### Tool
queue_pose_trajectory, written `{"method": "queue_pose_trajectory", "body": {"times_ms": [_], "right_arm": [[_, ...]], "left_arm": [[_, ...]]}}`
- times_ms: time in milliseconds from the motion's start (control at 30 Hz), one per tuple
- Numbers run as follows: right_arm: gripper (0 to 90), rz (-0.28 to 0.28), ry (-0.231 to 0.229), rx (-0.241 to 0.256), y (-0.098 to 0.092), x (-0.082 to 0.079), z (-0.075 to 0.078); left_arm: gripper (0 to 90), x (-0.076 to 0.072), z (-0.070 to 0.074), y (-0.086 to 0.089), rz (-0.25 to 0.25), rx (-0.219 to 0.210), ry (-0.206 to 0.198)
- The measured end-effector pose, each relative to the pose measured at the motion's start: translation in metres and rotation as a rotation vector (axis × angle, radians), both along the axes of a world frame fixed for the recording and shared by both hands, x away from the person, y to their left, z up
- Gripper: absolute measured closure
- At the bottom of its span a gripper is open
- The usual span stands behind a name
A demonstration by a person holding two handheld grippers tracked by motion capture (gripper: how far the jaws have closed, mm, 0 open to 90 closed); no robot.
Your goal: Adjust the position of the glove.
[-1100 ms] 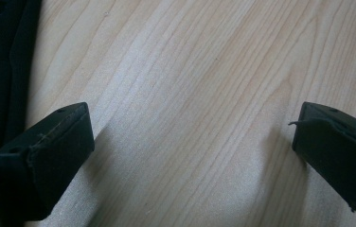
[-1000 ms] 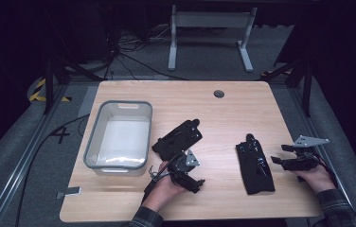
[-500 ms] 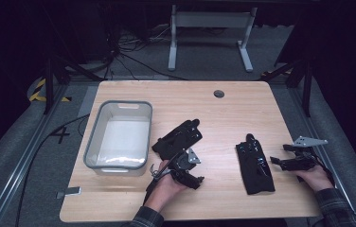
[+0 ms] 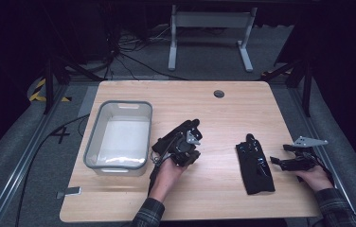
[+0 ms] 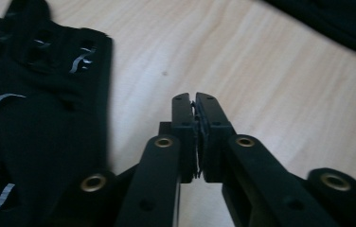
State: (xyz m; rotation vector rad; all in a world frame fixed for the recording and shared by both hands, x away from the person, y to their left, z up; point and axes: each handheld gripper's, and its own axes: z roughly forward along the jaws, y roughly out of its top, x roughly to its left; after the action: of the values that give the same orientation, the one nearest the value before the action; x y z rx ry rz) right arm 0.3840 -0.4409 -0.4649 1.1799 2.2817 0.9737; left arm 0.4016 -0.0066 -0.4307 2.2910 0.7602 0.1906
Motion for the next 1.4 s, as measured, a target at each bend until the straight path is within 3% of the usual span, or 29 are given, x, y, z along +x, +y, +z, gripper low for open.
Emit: {"method": "queue_pose_trajectory", "body": {"times_ms": [100,133,233,267,367,567,700,833,900,1100,1300,1400], "right_arm": [[14.4,0.000,0.000,0.000,0.000,0.000,0.000],[14.4,0.000,0.000,0.000,0.000,0.000,0.000],[14.4,0.000,0.001,0.000,0.000,0.000,0.000],[14.4,-0.001,0.000,0.000,0.000,0.000,0.000],[14.4,0.000,0.000,0.000,0.000,0.000,0.000],[14.4,0.000,0.001,0.000,0.000,0.000,0.000],[14.3,0.000,0.000,0.000,0.000,0.000,0.000],[14.4,0.001,0.001,0.000,0.000,0.000,0.000],[14.4,0.001,0.001,0.000,0.000,0.000,0.000],[14.3,0.002,0.001,0.000,0.000,0.000,0.000],[14.3,0.002,0.001,0.000,0.000,0.000,0.000],[14.3,0.005,0.003,0.001,0.000,0.000,0.000]], "left_arm": [[89.6,0.008,0.001,0.001,0.038,0.001,-0.011],[89.6,0.015,0.001,0.000,0.063,0.036,-0.021],[89.6,0.026,0.002,0.002,0.091,0.023,-0.024],[89.6,0.030,0.003,0.002,0.097,0.044,-0.034],[89.6,0.038,0.003,0.002,0.114,0.022,-0.034],[89.7,0.058,-0.003,-0.001,0.128,0.019,-0.020],[89.7,0.067,-0.009,-0.006,0.115,0.014,-0.014],[89.8,0.076,-0.017,-0.013,0.108,0.043,-0.006],[89.9,0.078,-0.020,-0.014,0.107,0.029,-0.006],[90.0,0.073,-0.020,-0.020,0.075,0.020,0.017],[90.0,0.062,-0.021,-0.042,0.011,-0.003,0.025],[90.0,0.055,-0.020,-0.058,-0.048,-0.004,0.033]]}}
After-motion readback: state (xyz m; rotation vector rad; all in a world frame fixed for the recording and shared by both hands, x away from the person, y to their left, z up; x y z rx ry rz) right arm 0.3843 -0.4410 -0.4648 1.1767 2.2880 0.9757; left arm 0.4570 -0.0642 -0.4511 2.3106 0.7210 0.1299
